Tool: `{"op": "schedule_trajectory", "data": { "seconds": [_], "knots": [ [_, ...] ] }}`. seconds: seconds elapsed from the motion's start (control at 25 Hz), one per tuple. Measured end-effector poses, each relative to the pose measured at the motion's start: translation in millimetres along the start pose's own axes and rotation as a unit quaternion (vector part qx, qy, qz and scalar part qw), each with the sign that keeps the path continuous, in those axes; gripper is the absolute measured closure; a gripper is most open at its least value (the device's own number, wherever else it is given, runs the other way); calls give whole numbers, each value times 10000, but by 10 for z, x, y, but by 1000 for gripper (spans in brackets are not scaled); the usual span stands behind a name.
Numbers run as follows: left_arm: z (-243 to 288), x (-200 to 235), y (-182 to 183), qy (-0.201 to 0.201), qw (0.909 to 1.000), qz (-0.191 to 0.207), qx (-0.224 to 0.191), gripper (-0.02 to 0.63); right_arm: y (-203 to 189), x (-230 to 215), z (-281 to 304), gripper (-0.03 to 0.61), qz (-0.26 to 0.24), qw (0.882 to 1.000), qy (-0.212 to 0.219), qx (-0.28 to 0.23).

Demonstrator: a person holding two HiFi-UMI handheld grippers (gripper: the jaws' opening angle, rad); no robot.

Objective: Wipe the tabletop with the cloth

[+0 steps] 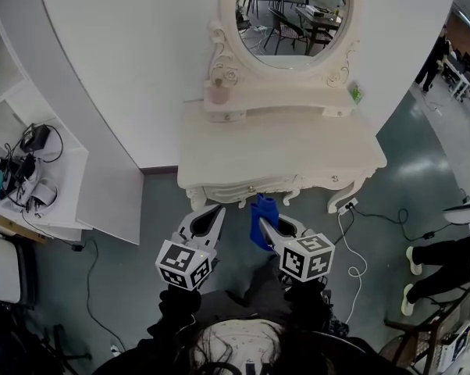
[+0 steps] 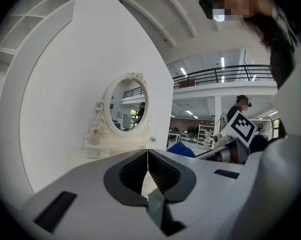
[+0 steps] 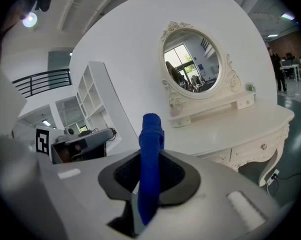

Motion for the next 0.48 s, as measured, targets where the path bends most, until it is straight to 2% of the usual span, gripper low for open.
{"op": "schedule_trajectory", "data": {
  "seconds": [0.24,0.48],
  "knots": [
    [829,103,122,172,9997,-47,-138,612,445,-638,240,505,-277,9992,241,125],
    [1549,57,218,246,9997,-20,-80,612,814,-1224,427,505,-304,9984,448,154]
  ]
}}
Point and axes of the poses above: the fingertips, and each gripper's own axes: z forward along the fingers, x to its left, y out of its top, the point moved 8 cm from there along -z, backward along the fingers, and after that the axes turned 13 degrees about -y, right-handed, at the moved point
